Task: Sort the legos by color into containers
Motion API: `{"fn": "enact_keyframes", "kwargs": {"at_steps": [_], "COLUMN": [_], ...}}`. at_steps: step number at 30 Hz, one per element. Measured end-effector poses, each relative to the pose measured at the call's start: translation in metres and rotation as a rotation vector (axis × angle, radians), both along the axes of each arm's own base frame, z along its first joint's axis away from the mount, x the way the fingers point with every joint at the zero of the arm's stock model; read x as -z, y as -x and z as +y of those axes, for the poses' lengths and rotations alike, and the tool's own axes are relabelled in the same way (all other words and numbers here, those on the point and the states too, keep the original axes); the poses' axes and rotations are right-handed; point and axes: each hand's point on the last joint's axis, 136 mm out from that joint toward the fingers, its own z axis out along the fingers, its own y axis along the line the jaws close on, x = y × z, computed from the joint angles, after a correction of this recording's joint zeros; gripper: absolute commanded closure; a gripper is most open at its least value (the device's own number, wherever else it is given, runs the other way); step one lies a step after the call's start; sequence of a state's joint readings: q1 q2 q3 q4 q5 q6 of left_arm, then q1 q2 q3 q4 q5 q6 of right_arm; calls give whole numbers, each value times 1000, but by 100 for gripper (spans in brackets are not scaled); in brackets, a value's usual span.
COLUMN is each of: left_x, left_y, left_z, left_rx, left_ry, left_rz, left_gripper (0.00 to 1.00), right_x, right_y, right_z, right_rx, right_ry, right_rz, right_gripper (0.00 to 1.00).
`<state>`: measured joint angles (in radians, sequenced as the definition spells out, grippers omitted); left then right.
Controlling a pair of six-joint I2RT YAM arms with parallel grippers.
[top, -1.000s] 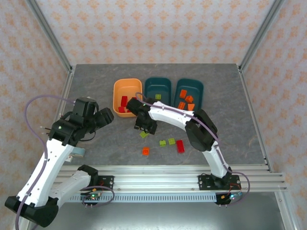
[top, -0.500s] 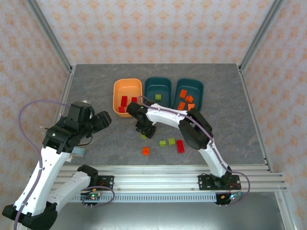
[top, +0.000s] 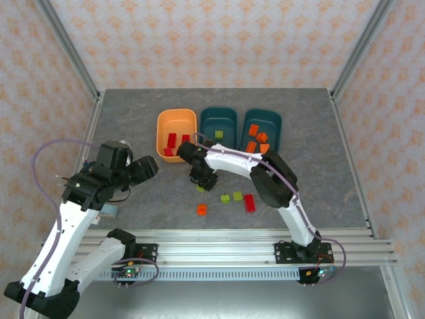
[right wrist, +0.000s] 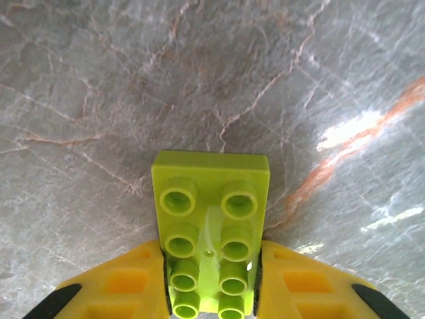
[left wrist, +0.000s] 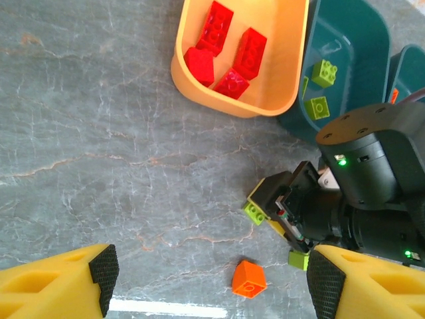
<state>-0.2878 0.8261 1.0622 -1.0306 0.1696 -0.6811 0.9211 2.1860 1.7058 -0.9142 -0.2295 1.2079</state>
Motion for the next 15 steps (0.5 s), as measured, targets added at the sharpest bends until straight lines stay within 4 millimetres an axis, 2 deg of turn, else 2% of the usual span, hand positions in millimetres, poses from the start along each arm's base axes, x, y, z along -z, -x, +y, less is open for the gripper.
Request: {"fn": "enact_keyframes", "kwargs": {"at_steps": [4, 9, 12, 15], "left_x": [6, 9, 13, 16], "left_y": [-2, -11, -16, -23], "left_z": [-6, -23, -37, -49], "left_rx": [20, 76, 113, 139], "left_ry": [6, 7, 6, 6], "left_rz": [19, 21, 34, 49], "left_gripper": [22, 22, 22, 22], "right_x": [-5, -24, -43, -70], "right_y": [-2, -5, -9, -18], "right_z": [-13, -22, -29, -38], "right_rx": [-54, -111, -148, -195], "right_ry": [44, 69, 85, 108], "right_rz": [-34, -83, -129, -192], "right_gripper": [79, 80, 79, 79]}}
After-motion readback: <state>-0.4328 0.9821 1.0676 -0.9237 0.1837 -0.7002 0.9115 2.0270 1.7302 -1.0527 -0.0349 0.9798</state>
